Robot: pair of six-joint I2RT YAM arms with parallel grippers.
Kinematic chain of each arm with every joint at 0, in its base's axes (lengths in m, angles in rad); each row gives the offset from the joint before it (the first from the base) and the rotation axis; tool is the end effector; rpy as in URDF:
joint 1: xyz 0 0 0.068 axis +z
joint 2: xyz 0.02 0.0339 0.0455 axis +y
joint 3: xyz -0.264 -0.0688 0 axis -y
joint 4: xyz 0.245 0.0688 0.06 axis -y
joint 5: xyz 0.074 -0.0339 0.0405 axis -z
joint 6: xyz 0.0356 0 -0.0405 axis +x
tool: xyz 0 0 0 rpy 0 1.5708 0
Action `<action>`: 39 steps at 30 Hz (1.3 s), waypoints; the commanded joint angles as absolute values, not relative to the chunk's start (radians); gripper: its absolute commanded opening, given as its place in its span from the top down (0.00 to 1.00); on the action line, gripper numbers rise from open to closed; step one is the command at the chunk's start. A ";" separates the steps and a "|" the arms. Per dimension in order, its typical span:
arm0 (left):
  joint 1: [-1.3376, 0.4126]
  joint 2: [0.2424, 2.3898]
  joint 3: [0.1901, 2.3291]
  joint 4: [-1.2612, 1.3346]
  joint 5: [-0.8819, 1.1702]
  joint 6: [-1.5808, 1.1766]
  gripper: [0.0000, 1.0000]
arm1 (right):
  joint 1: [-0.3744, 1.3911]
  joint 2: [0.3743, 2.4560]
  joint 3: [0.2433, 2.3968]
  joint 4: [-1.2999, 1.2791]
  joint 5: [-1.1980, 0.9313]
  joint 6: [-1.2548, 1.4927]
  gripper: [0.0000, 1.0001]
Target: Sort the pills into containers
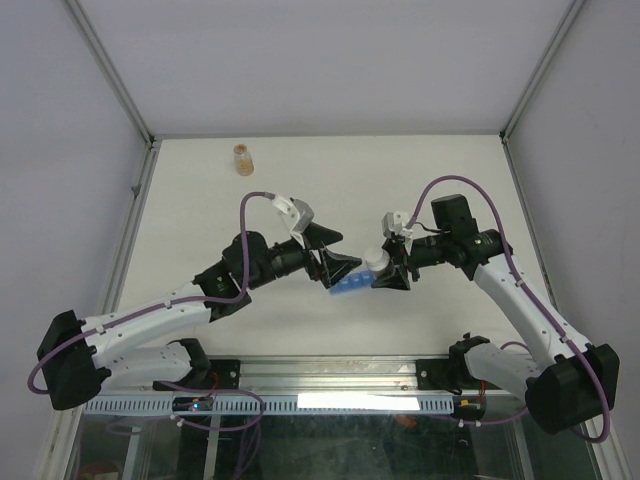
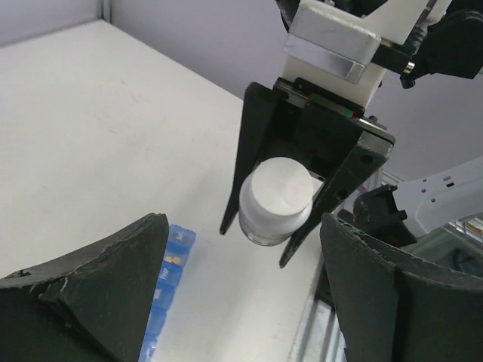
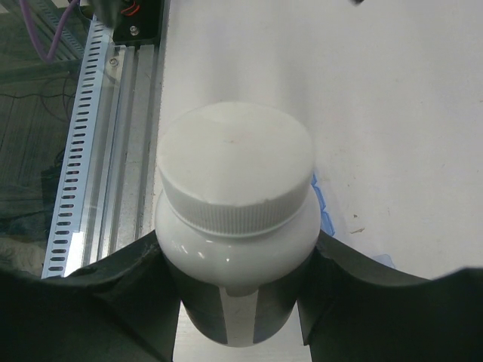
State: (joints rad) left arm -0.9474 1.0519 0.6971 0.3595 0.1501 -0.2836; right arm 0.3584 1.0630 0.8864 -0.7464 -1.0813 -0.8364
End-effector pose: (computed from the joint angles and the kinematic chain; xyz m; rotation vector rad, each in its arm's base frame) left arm 0.1410 -0.2052 0.3144 0.6625 1.5355 -1.0697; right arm 0.1745 0.0989 0.2879 -1.5129 1.4803 1.0453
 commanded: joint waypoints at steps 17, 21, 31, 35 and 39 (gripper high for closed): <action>-1.109 1.267 0.973 0.192 -0.065 -0.281 0.37 | 0.353 1.048 0.922 -0.733 -1.117 -0.841 1.00; -1.110 1.280 0.981 0.189 -0.040 -0.269 0.46 | 0.353 1.048 0.922 -0.733 -1.117 -0.841 1.00; -1.109 1.268 0.938 0.221 0.082 -0.114 1.00 | 0.353 1.049 0.920 -0.730 -1.115 -0.838 0.96; -1.100 1.243 0.909 0.239 0.111 -0.072 1.00 | 0.352 1.051 0.917 -0.724 -1.113 -0.829 0.34; -1.041 1.221 0.885 0.240 0.143 -0.092 1.00 | 0.351 1.049 0.918 -0.717 -1.112 -0.813 0.00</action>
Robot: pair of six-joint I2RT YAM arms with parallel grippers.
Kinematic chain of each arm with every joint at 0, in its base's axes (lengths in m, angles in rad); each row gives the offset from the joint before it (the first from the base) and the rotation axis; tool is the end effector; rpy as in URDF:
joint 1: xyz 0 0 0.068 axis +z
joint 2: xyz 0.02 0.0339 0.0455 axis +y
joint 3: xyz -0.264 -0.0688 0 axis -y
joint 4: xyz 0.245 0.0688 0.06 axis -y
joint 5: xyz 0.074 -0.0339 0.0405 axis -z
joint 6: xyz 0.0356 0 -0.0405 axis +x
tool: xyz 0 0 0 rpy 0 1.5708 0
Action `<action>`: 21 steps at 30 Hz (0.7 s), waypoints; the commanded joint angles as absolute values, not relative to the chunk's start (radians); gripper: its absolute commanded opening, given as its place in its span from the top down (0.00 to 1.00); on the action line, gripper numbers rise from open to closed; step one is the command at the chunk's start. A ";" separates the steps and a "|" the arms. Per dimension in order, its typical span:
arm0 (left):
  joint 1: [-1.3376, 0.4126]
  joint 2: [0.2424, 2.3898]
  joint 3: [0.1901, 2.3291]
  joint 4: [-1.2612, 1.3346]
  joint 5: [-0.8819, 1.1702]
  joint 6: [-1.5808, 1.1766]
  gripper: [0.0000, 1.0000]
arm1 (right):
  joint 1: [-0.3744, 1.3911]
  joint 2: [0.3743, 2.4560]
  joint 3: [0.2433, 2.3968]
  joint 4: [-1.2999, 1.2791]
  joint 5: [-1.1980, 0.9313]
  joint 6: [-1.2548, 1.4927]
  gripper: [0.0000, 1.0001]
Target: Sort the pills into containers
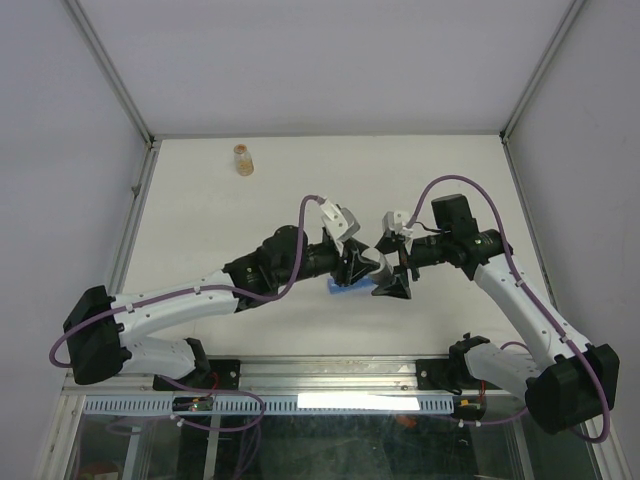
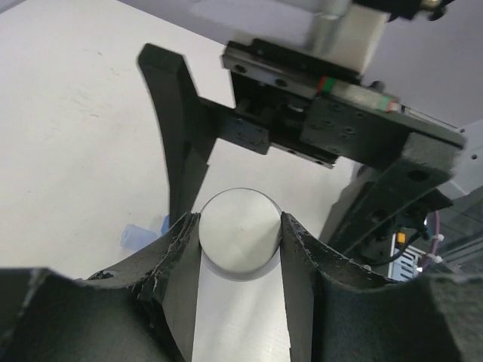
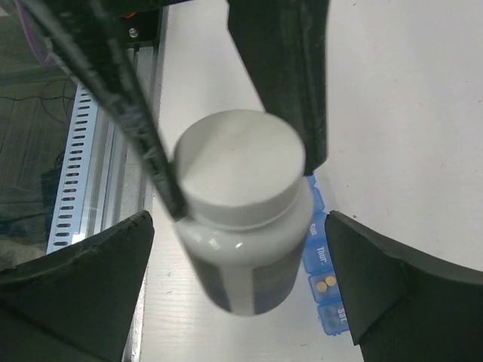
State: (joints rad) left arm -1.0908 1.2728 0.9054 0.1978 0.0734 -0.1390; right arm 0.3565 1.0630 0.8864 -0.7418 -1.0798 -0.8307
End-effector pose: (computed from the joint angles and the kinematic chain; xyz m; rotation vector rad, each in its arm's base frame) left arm 0.1365 -0.2679 0.3154 0.8934 1.6090 -0.9500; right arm 0.1750 0.0987 0.2881 -1.5081 1.4835 1.0430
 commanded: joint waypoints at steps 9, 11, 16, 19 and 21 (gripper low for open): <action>-0.906 1.190 0.833 0.167 0.033 -0.075 1.00 | 0.325 1.032 0.919 -0.701 -1.109 -0.793 0.00; -0.863 1.203 0.832 0.154 -0.038 -0.069 1.00 | 0.315 1.022 0.914 -0.683 -1.105 -0.775 0.01; -0.728 1.305 0.887 0.153 -0.122 -0.094 1.00 | 0.291 0.995 0.897 -0.623 -1.084 -0.723 0.00; -0.645 1.413 0.966 0.164 -0.146 -0.104 1.00 | 0.282 0.990 0.889 -0.591 -1.063 -0.689 0.00; -0.577 1.509 1.036 0.166 -0.170 -0.108 1.00 | 0.280 0.989 0.885 -0.575 -1.049 -0.674 0.00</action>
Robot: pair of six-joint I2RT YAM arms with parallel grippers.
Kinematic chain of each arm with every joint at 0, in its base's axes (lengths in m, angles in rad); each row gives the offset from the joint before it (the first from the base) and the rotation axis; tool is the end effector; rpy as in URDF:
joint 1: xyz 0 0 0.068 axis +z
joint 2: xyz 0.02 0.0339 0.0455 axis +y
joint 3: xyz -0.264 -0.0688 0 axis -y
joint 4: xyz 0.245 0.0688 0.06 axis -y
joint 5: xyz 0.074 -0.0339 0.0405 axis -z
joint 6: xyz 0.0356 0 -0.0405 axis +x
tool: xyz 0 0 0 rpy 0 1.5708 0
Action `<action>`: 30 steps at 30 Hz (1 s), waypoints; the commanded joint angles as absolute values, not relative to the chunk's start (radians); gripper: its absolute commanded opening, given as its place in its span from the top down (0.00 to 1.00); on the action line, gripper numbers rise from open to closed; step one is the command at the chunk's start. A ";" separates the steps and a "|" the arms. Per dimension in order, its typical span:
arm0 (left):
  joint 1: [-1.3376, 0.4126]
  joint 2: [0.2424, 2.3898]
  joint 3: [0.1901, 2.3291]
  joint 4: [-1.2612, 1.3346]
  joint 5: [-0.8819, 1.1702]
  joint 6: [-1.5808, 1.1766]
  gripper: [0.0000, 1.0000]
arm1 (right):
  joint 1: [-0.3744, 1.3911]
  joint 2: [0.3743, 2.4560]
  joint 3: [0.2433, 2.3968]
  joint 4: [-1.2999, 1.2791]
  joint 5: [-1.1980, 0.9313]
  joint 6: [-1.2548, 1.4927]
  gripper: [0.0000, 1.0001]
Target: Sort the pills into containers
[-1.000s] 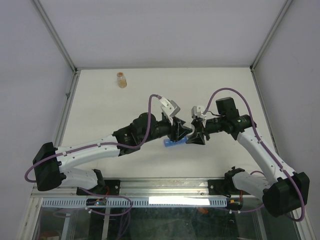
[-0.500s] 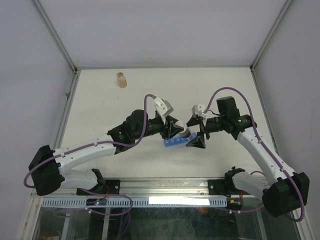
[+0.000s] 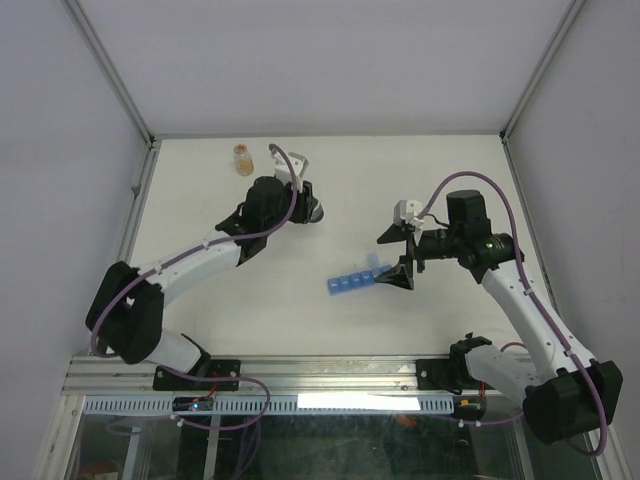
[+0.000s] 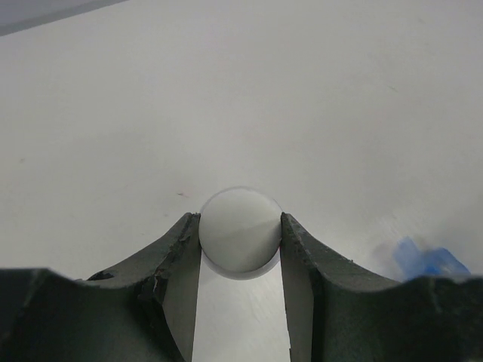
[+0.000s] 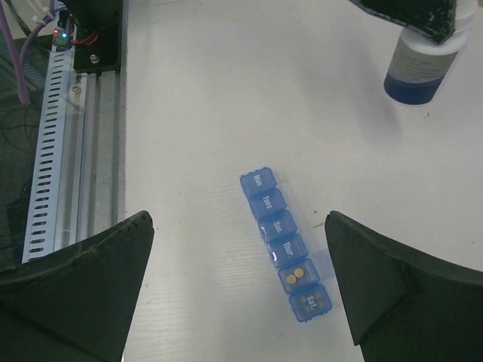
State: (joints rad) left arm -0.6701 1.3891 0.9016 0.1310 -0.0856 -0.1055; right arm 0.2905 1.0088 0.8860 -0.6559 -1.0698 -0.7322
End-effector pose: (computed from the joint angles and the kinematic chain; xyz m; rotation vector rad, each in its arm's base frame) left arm 0.2523 -0.1960 0.2732 0.4874 1.8887 -0.4349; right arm 0.1776 0.0857 0.3024 -1.3990 1.4891 0.9649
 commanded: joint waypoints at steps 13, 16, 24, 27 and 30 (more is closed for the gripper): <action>-0.341 2.015 1.501 0.089 -0.188 -0.189 1.00 | 0.276 0.991 0.880 -0.552 -1.030 -0.647 0.00; -0.329 2.106 1.608 0.056 -0.214 -0.188 1.00 | 0.276 0.992 0.879 -0.550 -1.026 -0.647 0.01; -0.327 2.203 1.721 -0.001 -0.240 -0.181 0.90 | 0.276 1.001 0.877 -0.548 -1.020 -0.649 0.01; -0.327 2.188 1.723 -0.014 -0.190 -0.170 0.46 | 0.275 1.003 0.877 -0.549 -1.019 -0.647 0.00; -0.329 2.137 1.708 -0.028 -0.146 -0.173 0.20 | 0.275 1.004 0.877 -0.549 -1.019 -0.646 0.00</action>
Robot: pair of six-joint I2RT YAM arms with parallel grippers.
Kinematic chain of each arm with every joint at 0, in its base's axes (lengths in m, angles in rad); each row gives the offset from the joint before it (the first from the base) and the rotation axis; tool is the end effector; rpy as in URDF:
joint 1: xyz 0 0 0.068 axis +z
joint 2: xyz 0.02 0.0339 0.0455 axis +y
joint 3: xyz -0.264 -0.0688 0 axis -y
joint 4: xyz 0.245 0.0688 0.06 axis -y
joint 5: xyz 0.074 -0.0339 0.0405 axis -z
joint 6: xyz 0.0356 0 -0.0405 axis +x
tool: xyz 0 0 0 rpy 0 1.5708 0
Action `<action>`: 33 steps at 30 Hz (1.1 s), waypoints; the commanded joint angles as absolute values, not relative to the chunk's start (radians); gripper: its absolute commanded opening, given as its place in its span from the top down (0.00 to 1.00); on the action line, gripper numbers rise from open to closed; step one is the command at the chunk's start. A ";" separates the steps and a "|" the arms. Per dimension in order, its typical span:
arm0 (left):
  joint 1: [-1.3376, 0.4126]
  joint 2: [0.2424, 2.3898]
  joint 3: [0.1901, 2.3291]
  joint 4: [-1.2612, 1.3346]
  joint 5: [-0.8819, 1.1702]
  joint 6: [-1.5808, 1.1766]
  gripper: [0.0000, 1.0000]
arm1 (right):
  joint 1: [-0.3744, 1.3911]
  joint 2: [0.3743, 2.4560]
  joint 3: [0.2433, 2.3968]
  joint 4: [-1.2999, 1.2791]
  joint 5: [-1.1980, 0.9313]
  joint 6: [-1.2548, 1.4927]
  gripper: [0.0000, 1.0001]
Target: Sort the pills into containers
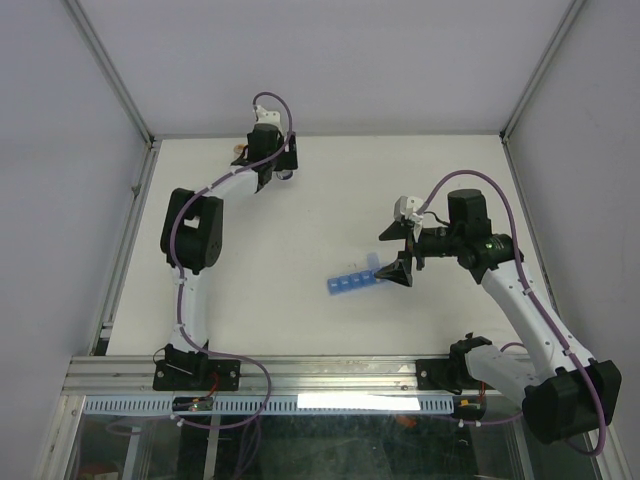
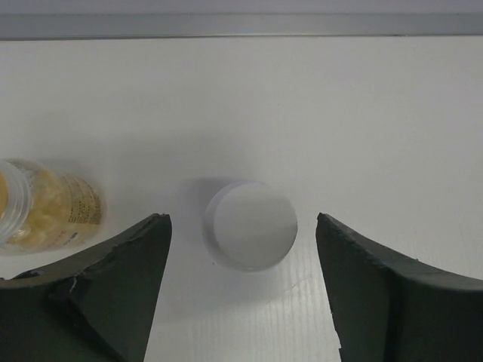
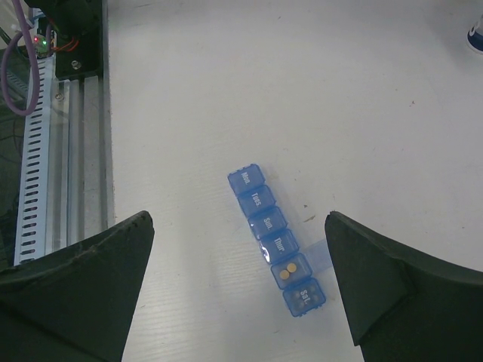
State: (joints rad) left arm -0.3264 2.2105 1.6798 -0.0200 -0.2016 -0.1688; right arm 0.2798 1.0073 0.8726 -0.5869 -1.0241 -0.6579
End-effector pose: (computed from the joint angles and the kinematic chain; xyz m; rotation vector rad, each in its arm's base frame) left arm 0.4873 -0.1574 0.1961 0.0470 2.1097 -0.0823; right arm 0.1831 0.0843 0.3021 -1.3408 1.5358 0.9229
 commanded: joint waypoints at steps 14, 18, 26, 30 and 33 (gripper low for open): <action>-0.492 1.334 0.794 0.448 0.450 0.040 0.12 | 0.212 1.039 0.785 -0.165 -0.857 -0.189 0.00; -0.619 1.261 0.674 0.452 0.553 0.229 0.11 | 0.182 1.129 0.821 -0.186 -0.817 -0.152 0.01; -0.718 1.343 0.634 0.413 0.572 0.350 0.12 | 0.146 1.321 0.920 -0.295 -0.805 -0.183 0.06; -0.766 1.417 0.651 0.390 0.551 0.393 0.13 | 0.144 1.358 0.924 -0.287 -0.780 -0.164 0.10; -0.799 1.492 0.656 0.384 0.525 0.423 0.14 | 0.139 1.391 0.936 -0.299 -0.756 -0.150 0.14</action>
State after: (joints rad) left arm -0.7628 1.4300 0.6308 0.3717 0.5262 0.3328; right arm 0.1486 1.3636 0.8742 -0.3058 -0.7914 -0.1810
